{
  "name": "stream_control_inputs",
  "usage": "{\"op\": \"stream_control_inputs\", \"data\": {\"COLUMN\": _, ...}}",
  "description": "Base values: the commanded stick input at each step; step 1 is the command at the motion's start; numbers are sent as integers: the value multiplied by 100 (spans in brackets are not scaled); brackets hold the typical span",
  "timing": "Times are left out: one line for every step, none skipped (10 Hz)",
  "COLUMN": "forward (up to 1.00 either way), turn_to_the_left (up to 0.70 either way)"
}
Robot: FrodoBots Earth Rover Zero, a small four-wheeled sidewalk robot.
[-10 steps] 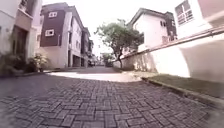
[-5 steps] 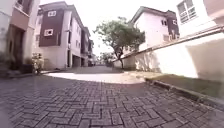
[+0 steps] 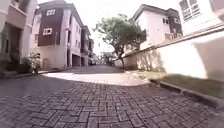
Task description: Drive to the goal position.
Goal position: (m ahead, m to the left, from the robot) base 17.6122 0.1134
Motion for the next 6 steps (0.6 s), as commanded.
{"op": "stream_control_inputs", "data": {"forward": 69, "turn_to_the_left": 3}}
{"op": "stream_control_inputs", "data": {"forward": 69, "turn_to_the_left": 3}}
{"op": "stream_control_inputs", "data": {"forward": 69, "turn_to_the_left": 3}}
{"op": "stream_control_inputs", "data": {"forward": 69, "turn_to_the_left": 3}}
{"op": "stream_control_inputs", "data": {"forward": 69, "turn_to_the_left": 3}}
{"op": "stream_control_inputs", "data": {"forward": 69, "turn_to_the_left": 3}}
